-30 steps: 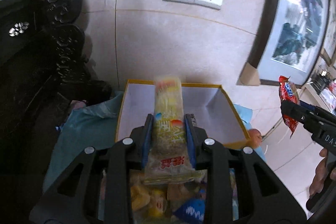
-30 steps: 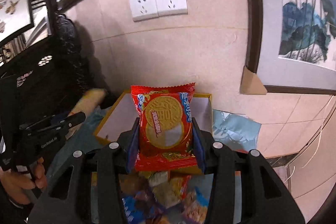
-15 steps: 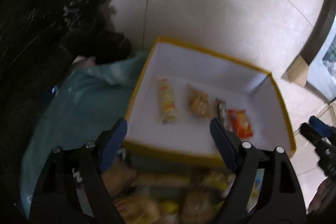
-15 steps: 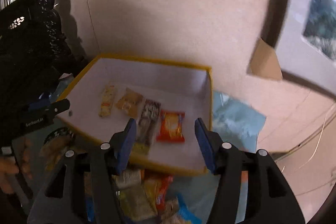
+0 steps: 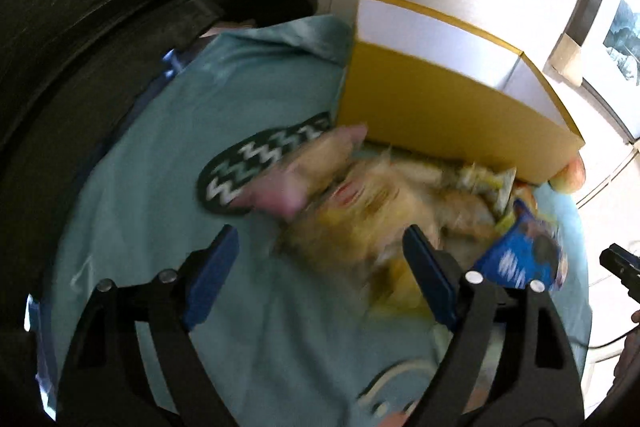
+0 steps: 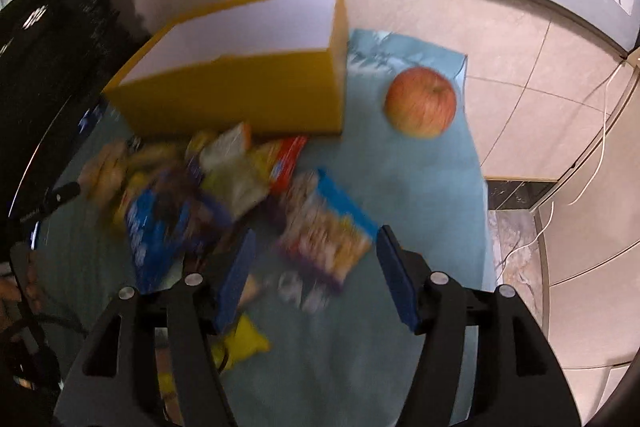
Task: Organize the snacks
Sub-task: 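Grasp the large bread bun bag with left tool while right tool grasps purple-blue candy bag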
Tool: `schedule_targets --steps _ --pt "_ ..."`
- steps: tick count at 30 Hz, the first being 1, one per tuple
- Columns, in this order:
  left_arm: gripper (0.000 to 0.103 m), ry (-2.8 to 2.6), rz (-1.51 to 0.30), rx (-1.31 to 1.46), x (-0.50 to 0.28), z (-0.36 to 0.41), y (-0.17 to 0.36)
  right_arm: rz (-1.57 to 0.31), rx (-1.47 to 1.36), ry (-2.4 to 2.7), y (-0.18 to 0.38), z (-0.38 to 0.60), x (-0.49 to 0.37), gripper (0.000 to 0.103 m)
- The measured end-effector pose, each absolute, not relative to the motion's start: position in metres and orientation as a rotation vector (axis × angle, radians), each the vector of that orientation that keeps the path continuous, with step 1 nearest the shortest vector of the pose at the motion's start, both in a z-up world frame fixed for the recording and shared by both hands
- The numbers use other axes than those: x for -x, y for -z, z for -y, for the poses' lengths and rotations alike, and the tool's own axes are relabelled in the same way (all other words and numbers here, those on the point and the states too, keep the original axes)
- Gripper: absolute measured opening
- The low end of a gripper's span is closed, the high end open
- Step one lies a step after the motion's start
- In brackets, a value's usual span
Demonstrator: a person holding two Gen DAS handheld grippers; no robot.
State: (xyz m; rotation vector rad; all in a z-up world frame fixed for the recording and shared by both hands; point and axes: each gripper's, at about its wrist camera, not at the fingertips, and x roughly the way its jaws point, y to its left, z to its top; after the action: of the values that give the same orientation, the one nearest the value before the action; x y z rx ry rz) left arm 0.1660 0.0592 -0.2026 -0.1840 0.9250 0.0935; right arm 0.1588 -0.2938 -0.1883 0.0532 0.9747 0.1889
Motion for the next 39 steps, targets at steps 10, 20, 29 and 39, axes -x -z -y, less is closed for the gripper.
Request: schedule_targets --steps 10,20,29,39 --pt "0.089 -0.025 -0.960 0.095 -0.160 -0.040 0.211 -1.025 -0.025 -0.145 0.209 0.292 -0.145 0.065" --pt "0.093 -0.082 -1.014 0.094 -0.228 -0.019 0.234 -1.046 -0.023 -0.145 0.228 0.286 -0.179 0.066" --pt "0.042 -0.055 -1.002 0.096 -0.237 -0.035 0.254 -1.135 0.081 -0.127 0.277 0.264 -0.217 0.072" --pt "0.031 0.064 -0.906 0.243 -0.194 -0.060 0.225 -1.123 -0.073 -0.247 0.245 0.286 -0.181 0.021"
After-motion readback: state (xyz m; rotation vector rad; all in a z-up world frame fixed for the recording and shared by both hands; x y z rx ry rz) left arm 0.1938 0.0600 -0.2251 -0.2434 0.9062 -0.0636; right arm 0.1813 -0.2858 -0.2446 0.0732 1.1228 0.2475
